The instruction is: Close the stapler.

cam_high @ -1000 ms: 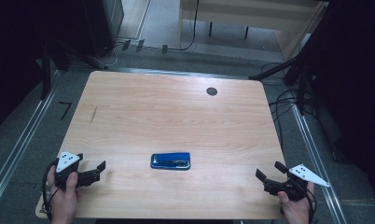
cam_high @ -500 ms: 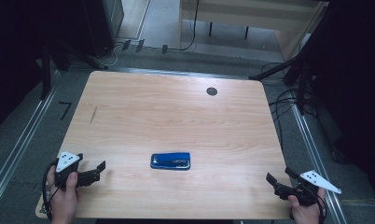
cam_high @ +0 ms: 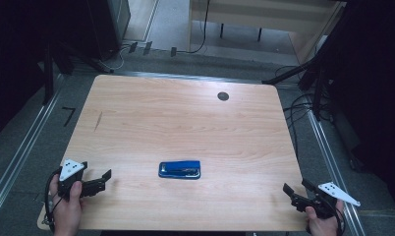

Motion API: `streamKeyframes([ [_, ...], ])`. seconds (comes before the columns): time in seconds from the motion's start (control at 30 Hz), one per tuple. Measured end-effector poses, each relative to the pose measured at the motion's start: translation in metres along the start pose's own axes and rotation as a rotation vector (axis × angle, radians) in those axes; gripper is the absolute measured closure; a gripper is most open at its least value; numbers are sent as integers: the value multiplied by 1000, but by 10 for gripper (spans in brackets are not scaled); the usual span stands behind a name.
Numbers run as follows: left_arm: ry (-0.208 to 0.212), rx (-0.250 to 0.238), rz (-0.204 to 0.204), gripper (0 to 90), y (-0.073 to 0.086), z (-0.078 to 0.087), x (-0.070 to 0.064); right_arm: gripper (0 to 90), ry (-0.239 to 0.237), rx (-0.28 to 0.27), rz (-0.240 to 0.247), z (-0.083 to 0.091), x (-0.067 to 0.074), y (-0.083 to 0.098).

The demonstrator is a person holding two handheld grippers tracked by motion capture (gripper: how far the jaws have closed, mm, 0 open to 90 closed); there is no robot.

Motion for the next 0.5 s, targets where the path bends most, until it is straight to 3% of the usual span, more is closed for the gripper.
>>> streamKeyframes([
  [0.5, 1, -2, -1, 76, 0, 0, 0, 131, -4, 6, 5, -2, 2, 1],
])
Point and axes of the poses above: each handheld gripper's, and its own axes: z roughly backward along the jaws, y roughly out of its underside, x roughly to its left, the point moved 3 cm from there along -z, roughly forward along the jaws, and after that the axes turned 7 degrees about y, right-handed, at the moved point
